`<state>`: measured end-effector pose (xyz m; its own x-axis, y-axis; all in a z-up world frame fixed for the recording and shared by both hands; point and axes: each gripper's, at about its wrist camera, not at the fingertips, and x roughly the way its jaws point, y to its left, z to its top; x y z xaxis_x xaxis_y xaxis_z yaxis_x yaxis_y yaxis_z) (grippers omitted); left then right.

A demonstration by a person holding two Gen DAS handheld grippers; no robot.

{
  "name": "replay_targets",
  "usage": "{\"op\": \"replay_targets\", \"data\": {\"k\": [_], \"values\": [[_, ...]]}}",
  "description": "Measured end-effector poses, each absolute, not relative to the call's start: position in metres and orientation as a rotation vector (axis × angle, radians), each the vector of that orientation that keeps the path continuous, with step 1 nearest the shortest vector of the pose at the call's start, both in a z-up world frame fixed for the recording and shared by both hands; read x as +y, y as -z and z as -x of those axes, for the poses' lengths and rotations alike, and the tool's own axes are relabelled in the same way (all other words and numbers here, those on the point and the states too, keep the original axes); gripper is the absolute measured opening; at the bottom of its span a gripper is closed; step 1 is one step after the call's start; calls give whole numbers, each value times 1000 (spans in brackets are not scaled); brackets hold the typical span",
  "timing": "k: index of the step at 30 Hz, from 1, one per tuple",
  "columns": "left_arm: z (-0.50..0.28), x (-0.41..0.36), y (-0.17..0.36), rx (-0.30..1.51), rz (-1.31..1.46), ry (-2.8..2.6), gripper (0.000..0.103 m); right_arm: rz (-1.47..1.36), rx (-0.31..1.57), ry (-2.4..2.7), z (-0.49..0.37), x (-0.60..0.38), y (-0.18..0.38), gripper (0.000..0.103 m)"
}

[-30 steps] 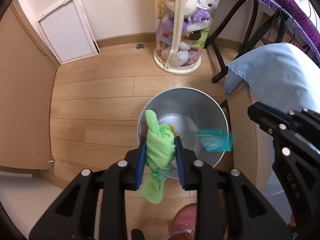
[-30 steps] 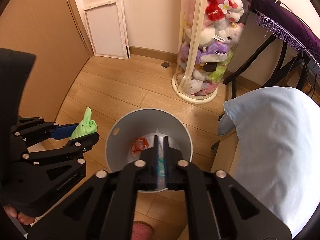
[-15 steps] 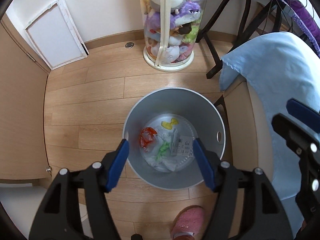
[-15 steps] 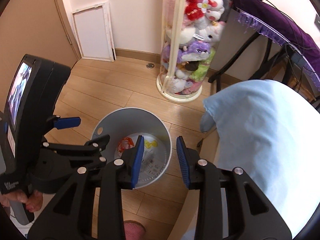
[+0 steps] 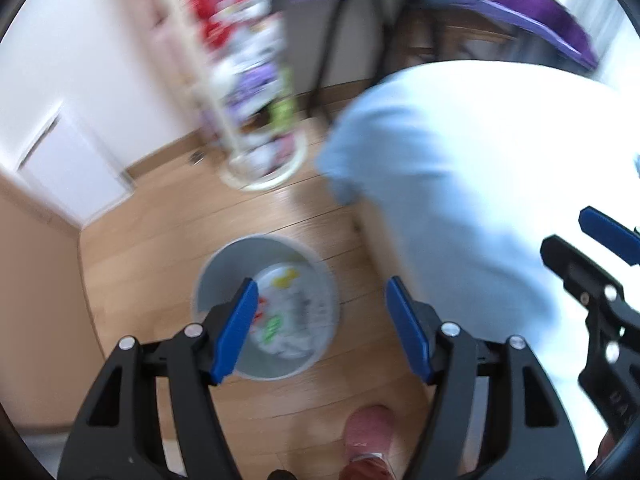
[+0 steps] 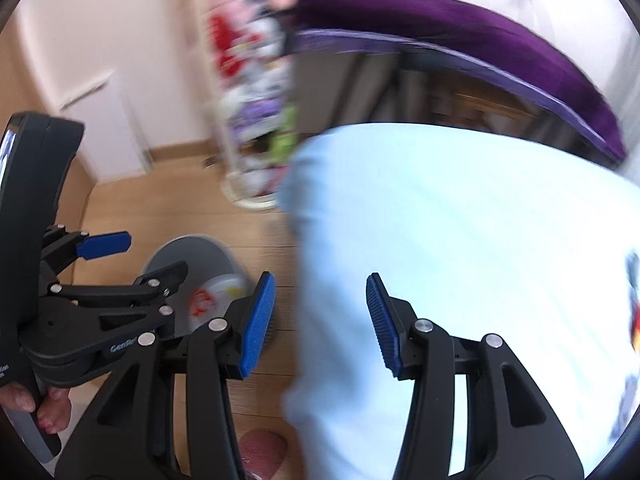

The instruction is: Collect trash

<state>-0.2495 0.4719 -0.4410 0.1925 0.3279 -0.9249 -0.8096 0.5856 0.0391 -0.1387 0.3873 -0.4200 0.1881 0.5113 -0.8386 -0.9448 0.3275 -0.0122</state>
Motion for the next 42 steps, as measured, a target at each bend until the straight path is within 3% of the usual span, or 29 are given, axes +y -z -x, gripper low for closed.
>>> {"op": "replay_targets", "data": {"k": [9,19,22,24,28,33,42], "values": [[98,361,388,1090,326,-551,67,440,845,-712,-3,212,358,46],[-47,196,353,1056,187,-281,67,329,850,-416,-106,12,348,46],[-78,156,353,1052,176,-237,67,328,859,-397,-122,-25,358,50],[-94,139,357,1054,161,-212,67,329,861,-396,-132,-40,369,57],[-119,112,374,1080,129,-179,67,336,877,-416,-146,-46,397,59],[-134,105,400,1175,97,-153,67,366,887,-436,-168,-31,429,73],[-160,114,431,1230,59,-138,67,402,924,-477,-195,-20,472,75]]}}
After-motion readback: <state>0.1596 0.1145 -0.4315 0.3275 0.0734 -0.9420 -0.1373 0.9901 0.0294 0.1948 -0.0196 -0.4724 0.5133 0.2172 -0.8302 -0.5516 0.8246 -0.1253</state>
